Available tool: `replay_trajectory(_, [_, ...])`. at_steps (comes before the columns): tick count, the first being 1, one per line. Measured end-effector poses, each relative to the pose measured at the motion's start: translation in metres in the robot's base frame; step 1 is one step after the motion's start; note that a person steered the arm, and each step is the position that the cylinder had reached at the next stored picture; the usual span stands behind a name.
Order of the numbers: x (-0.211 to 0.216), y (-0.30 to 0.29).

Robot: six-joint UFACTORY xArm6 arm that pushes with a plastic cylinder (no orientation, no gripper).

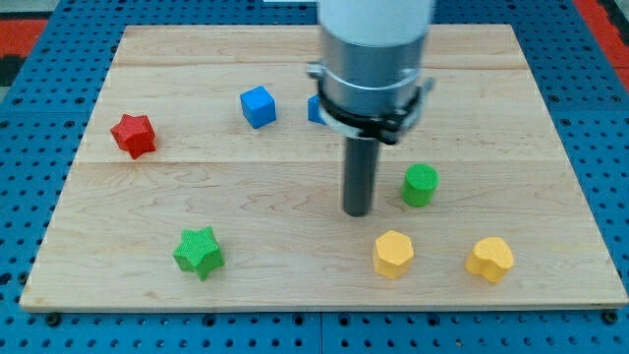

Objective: Push the green circle left and down

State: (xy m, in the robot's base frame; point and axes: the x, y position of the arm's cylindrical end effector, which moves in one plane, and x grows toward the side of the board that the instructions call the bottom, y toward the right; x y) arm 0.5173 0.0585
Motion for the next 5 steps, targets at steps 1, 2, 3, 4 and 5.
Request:
replay_trajectory(1, [0.025,0.070])
replay_trajectory(2, [-0.009,0.121])
replay_trajectory(3, [-0.042,0.105])
replay_trajectory(4, [-0.056,-0.001])
replay_trajectory(5, [-0.051,-0.045])
